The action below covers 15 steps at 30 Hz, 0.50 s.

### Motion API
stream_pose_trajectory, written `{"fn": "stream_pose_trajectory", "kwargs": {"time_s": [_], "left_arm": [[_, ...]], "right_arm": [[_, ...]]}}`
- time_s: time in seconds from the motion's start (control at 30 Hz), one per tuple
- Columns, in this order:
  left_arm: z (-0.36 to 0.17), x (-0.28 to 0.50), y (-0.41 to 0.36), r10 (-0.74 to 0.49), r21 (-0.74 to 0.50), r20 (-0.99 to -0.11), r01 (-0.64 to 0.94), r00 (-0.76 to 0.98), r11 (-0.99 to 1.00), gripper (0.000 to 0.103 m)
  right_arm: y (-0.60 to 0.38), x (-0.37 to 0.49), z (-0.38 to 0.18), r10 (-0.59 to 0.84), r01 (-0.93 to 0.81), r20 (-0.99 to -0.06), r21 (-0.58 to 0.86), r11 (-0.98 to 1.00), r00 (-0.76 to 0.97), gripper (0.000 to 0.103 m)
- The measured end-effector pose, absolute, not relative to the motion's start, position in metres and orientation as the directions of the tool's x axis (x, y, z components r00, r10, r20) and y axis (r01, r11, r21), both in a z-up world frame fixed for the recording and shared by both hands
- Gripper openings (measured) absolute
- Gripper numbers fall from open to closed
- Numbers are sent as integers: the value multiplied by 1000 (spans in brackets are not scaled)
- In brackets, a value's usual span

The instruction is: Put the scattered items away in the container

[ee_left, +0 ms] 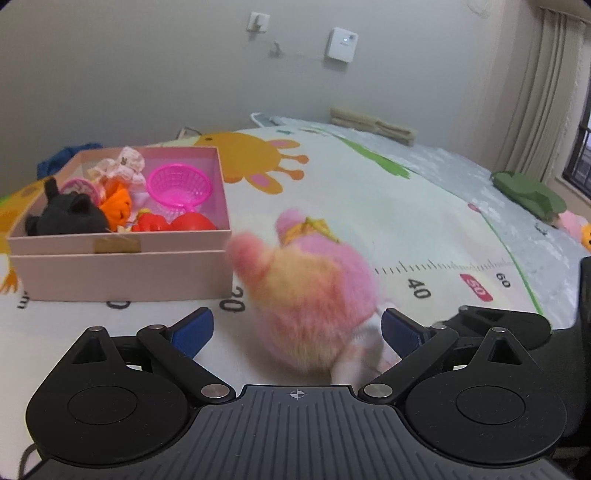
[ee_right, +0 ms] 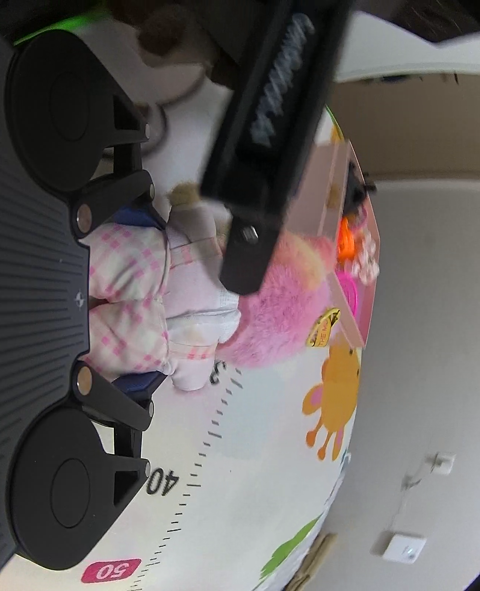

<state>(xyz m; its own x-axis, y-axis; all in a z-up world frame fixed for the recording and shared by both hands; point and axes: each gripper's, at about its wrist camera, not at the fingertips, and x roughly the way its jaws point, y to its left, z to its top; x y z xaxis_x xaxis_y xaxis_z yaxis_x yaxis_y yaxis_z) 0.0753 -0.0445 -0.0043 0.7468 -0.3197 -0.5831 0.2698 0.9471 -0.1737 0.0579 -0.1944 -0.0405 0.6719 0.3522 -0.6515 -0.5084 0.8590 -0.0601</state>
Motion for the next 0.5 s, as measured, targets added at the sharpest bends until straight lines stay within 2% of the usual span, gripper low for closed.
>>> {"fn": "stream_pose_trajectory", "kwargs": {"time_s": [0.2,0.3,0.37,0.47,0.5], "left_arm": [[2,45,-43,-298,-141,-556,266,776,954,100],[9,34,-39,-295,-136,-540,264,788,955,100],[14,32,-36,-294,-137,-529,261,796,955,100],[21,37,-35,-311,-146,-514,276,799,950,100],[23,40,-36,-309,-147,-508,272,804,951,100]], "right_arm": [[-199,12,-36,360,-564,-652,-125,816,667,74],[-211,-2,-35,300,-513,-624,-190,837,721,91],[-222,-9,-33,259,-455,-599,-199,868,757,93],[-241,-21,-27,275,-399,-573,-100,912,772,96],[-247,-26,-26,283,-383,-558,-69,921,780,100]]}}
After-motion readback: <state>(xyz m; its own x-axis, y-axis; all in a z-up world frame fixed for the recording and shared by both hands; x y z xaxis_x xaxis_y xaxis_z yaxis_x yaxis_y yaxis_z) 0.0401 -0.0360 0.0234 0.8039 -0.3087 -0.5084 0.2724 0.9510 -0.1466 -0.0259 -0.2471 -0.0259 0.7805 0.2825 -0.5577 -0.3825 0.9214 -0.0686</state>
